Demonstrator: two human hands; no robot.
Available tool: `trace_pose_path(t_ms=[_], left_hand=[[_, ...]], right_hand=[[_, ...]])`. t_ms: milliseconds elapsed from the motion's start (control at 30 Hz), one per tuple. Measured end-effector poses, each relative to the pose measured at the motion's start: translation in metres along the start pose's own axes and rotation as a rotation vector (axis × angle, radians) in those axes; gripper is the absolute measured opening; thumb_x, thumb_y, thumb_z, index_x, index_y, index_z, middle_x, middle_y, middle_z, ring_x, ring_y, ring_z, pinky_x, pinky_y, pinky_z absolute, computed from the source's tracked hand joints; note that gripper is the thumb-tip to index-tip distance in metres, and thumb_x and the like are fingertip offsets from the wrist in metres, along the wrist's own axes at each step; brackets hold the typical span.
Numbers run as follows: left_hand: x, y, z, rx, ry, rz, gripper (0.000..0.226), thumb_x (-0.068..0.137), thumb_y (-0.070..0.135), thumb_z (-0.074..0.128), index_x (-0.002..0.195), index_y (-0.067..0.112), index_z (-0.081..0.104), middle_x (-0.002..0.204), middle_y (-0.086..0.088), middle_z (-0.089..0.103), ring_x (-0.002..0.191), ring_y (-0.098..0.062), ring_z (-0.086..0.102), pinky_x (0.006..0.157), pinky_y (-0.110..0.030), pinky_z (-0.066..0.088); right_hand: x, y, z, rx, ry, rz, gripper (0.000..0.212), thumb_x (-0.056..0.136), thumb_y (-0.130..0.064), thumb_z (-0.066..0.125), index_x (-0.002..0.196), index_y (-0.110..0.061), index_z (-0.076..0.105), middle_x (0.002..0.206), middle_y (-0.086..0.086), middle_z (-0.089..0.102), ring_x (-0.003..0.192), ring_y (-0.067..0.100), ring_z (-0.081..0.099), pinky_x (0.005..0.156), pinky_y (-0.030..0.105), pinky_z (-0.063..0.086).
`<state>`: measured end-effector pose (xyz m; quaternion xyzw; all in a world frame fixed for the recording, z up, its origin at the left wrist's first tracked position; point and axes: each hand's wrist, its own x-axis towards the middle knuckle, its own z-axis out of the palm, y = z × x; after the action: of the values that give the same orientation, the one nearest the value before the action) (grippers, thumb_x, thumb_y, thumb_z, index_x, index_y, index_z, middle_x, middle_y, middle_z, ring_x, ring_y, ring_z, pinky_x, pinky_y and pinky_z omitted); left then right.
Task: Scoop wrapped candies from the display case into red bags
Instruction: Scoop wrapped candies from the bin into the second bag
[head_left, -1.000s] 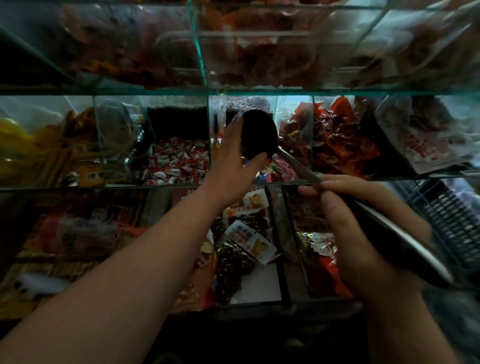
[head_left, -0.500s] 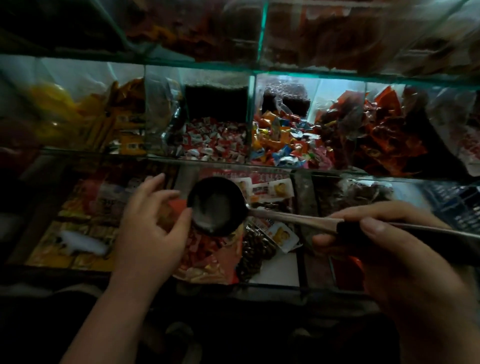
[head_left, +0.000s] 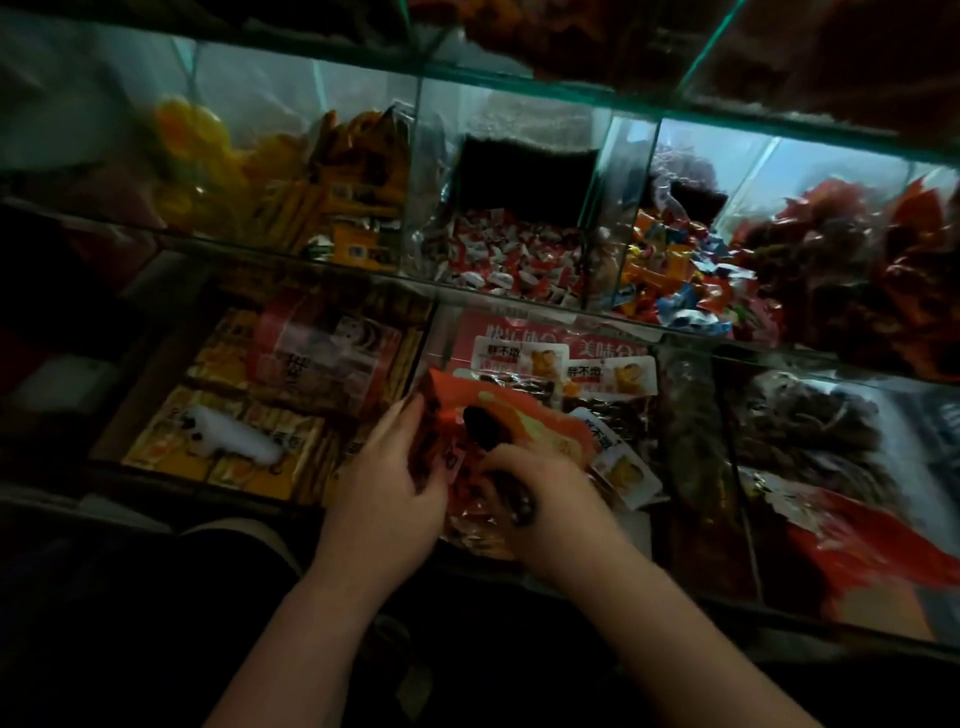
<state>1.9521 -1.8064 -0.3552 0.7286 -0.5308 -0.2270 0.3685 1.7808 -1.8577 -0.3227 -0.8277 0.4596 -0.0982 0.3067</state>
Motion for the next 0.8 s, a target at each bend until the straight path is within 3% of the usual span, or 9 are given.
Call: trace_pose_path(t_ms=[67,133,233,300,367,467,567,700,800], left_hand=[[0.001,0.0,0.002,-0.023,-0.042,-0.005,0.072,0.095,0.032,0.062,0.155,0.046,0.027,0.141,0.055,0.022,0.135,0.019,0.03,0.107,-0.011,0.029],[0.002,0.0,0.004,-0.053,-0.07,-0.002,0.076,0.096,0.032,0.062,0.159,0.045,0.021,0.156,0.037,0.023,0.145,0.004,0.029,0.115,-0.024,0.032],[0.002,0.004,0.005,-0.076,-0.059,0.015,0.076,0.096,0.029,0.062,0.158,0.047,0.022,0.149,0.045,0.021,0.142,0.007,0.03,0.113,-0.024,0.034],[0.001,0.003,0.005,-0.085,-0.07,0.008,0.075,0.096,0.028,0.063,0.157,0.047,0.024,0.157,0.036,0.023,0.145,0.001,0.032,0.115,-0.032,0.038],[0.001,0.0,0.005,-0.124,-0.087,-0.004,0.075,0.095,0.024,0.061,0.157,0.047,0.025,0.158,0.026,0.029,0.143,-0.001,0.037,0.112,-0.038,0.045],[-0.002,-0.001,0.003,-0.157,-0.094,-0.024,0.077,0.09,0.024,0.056,0.156,0.049,0.025,0.157,0.024,0.03,0.14,-0.003,0.04,0.106,-0.039,0.05],[-0.003,-0.001,0.003,-0.138,-0.079,-0.035,0.079,0.085,0.031,0.052,0.156,0.049,0.023,0.159,0.023,0.029,0.121,0.004,0.053,0.093,-0.032,0.056],[-0.002,0.004,0.008,-0.132,-0.06,0.007,0.076,0.089,0.028,0.056,0.158,0.04,0.027,0.159,0.021,0.029,0.145,-0.005,0.035,0.115,-0.042,0.042],[-0.008,0.014,0.01,-0.069,0.131,0.068,0.069,0.093,0.016,0.062,0.156,0.03,0.036,0.162,0.015,0.027,0.149,-0.008,0.028,0.118,-0.031,0.032]], right_hand=[[0.008,0.006,0.021,0.041,0.063,-0.003,0.019,0.09,-0.021,0.071,0.108,-0.029,0.072,0.107,-0.011,0.064,0.101,0.012,0.062,0.086,0.021,0.048],[0.011,0.007,0.034,0.202,0.181,0.073,0.013,0.091,-0.019,0.071,0.095,-0.031,0.074,0.094,-0.02,0.066,0.092,0.002,0.064,0.079,0.01,0.046],[0.016,0.01,0.042,0.513,0.248,0.284,0.02,0.093,-0.02,0.071,0.076,-0.029,0.076,0.08,-0.017,0.075,0.077,-0.004,0.069,0.067,0.006,0.047],[0.013,0.012,0.04,0.596,0.279,0.372,0.026,0.092,-0.02,0.073,0.071,-0.033,0.077,0.077,-0.022,0.075,0.074,-0.009,0.068,0.063,0.003,0.046],[0.007,0.012,0.037,0.79,0.341,0.481,0.024,0.091,-0.021,0.074,0.073,-0.037,0.079,0.08,-0.018,0.077,0.077,-0.006,0.071,0.07,0.01,0.054],[-0.005,0.014,0.027,1.027,0.417,0.58,0.015,0.091,-0.02,0.075,0.082,-0.029,0.081,0.089,0.003,0.081,0.09,0.022,0.079,0.08,0.039,0.064],[-0.019,0.015,0.009,1.172,0.494,0.602,0.018,0.094,-0.015,0.072,0.083,-0.024,0.082,0.085,0.014,0.08,0.081,0.03,0.08,0.064,0.03,0.063],[-0.042,0.022,-0.017,1.251,0.576,0.631,0.017,0.094,-0.014,0.072,0.079,-0.012,0.08,0.086,0.024,0.078,0.082,0.042,0.078,0.067,0.038,0.064],[-0.059,0.031,-0.032,1.271,0.604,0.661,0.023,0.096,-0.019,0.071,0.076,-0.011,0.079,0.086,0.026,0.077,0.082,0.043,0.078,0.067,0.039,0.064]])
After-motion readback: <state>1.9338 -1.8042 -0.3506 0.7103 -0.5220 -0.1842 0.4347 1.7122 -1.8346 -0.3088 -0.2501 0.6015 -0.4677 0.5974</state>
